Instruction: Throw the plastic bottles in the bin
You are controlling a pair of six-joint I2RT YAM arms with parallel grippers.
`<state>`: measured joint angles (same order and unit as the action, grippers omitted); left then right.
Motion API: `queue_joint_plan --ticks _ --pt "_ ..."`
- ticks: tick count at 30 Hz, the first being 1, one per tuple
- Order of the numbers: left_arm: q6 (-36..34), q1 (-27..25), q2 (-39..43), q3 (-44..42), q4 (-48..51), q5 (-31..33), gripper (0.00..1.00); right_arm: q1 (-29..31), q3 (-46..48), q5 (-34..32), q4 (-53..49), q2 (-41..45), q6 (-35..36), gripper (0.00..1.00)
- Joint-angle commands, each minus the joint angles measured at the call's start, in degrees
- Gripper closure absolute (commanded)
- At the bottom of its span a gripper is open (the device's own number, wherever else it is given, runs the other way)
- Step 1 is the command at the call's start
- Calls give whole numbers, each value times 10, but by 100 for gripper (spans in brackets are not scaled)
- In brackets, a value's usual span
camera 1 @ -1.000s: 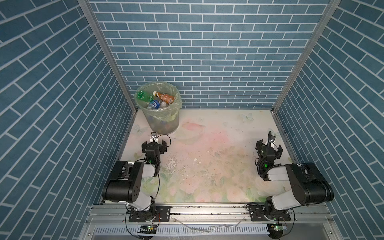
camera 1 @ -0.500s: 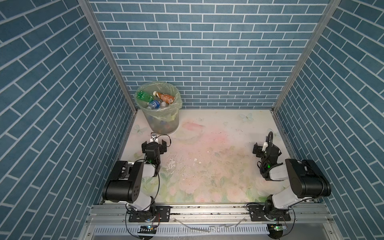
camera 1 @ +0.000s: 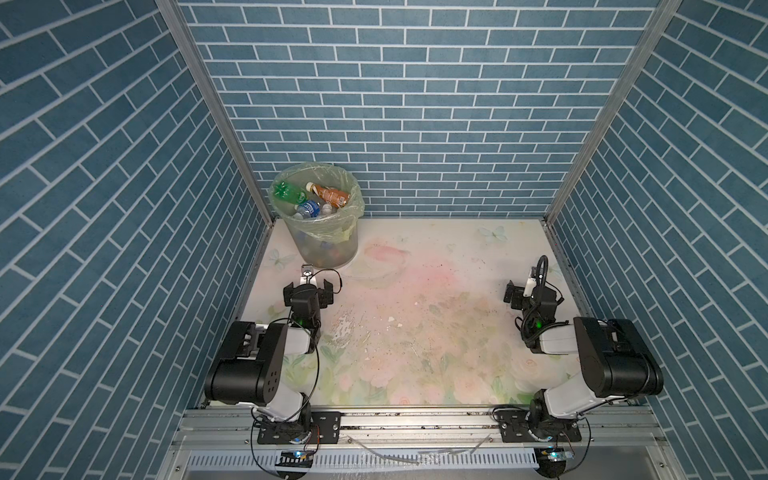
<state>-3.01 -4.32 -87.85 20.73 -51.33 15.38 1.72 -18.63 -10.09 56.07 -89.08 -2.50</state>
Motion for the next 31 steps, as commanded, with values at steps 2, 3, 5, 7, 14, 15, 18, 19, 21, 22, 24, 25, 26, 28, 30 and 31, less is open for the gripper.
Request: queue_joint_plan --ticks 2,3,5,7,14,15,18,19,21,22,24,25,26,28,30,31 --pt "1 -2 3 3 -8 4 1 -6 -14 2 -15 8 9 1" --pt "1 -2 2 3 -8 4 1 -11 -19 10 -25 9 6 1" --pt "1 -2 1 2 -8 4 1 -11 -19 11 -26 9 6 1" --pt "1 -2 2 3 -8 4 1 -12 -18 10 -25 9 6 1" --pt "1 -2 2 3 -8 4 1 -11 -21 12 -28 8 5 1" --pt "1 -2 1 3 -8 4 1 -13 -21 13 -30 8 5 1" --pt "1 -2 2 3 -8 4 1 -14 -22 15 -31 8 4 1" --pt "1 -2 2 3 -8 4 1 -14 -22 16 -31 8 4 1" --pt "1 -2 1 3 -7 4 1 -14 -21 15 -31 8 4 1" --pt "1 -2 1 2 -9 4 1 -14 -23 15 -31 8 4 1" --pt "1 -2 2 2 -8 4 1 -14 -24 16 -33 8 4 1" --pt "1 -2 1 3 -7 4 1 -15 -28 21 -41 7 4 1" --pt "1 -2 1 3 -7 4 1 -19 -33 34 -50 6 2 1" --pt "1 -2 2 3 -7 4 1 -24 -35 45 -56 6 0 1" --pt "1 -2 1 3 -8 4 1 -24 -34 45 -54 7 0 1" --pt "1 -2 1 3 -8 4 1 -24 -31 44 -50 8 0 1"
